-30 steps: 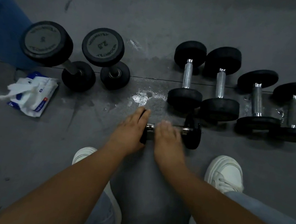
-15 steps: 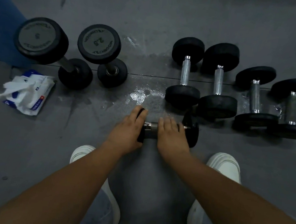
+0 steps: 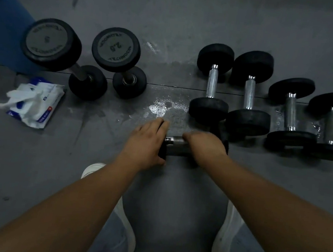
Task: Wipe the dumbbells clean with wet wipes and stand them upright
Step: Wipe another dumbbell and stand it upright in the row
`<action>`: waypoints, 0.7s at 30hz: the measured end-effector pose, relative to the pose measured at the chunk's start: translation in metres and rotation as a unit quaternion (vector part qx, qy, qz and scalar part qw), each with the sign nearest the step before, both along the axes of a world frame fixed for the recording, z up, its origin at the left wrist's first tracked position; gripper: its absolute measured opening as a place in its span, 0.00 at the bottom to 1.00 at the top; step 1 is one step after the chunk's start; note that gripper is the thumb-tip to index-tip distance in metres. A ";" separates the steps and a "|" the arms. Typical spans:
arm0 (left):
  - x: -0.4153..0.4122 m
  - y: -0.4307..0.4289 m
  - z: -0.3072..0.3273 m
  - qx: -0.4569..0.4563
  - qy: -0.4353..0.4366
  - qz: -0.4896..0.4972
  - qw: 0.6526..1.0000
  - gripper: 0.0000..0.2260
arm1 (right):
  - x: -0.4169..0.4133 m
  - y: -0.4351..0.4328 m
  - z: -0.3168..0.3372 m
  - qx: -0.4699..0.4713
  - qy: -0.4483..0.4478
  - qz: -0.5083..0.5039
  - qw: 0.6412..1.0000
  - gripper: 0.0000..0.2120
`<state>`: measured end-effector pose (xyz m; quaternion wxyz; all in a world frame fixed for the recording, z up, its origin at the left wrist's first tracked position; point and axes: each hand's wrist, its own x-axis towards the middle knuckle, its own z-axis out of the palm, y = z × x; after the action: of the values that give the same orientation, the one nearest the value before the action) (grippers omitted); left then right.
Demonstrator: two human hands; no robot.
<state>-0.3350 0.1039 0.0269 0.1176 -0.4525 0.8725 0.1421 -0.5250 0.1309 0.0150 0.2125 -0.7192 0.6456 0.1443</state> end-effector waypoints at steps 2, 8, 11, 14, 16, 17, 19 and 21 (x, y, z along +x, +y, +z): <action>-0.002 0.009 -0.002 -0.012 0.003 0.007 1.000 0.53 | 0.007 0.016 -0.003 -0.038 0.003 -0.027 0.999 0.12; -0.005 0.018 -0.005 0.050 0.027 0.032 0.998 0.51 | 0.035 0.028 -0.003 -0.088 -0.078 -0.021 0.993 0.21; -0.005 0.020 -0.005 0.050 0.029 0.042 0.997 0.50 | 0.045 0.035 -0.001 -0.062 0.004 -0.134 0.989 0.28; -0.006 0.027 -0.009 0.048 0.050 0.054 0.996 0.46 | 0.047 0.047 -0.005 -0.048 -0.009 -0.049 0.998 0.32; -0.006 0.025 -0.010 0.054 0.052 0.058 0.995 0.48 | 0.029 0.037 -0.006 -0.066 0.000 -0.080 0.995 0.33; -0.005 0.023 -0.010 0.060 0.049 0.059 0.995 0.49 | 0.025 0.036 -0.005 -0.068 0.026 -0.113 0.991 0.32; -0.006 0.022 -0.008 0.064 0.044 0.059 0.995 0.49 | 0.030 0.039 -0.006 -0.064 0.034 -0.119 0.990 0.30; -0.007 0.022 -0.006 0.060 0.044 0.061 0.995 0.46 | 0.040 0.039 -0.004 -0.069 -0.040 -0.048 0.996 0.24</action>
<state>-0.3416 0.1258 0.0205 0.0969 -0.4899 0.8376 0.2213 -0.4848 0.1697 0.0108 0.1944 -0.7053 0.6790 0.0601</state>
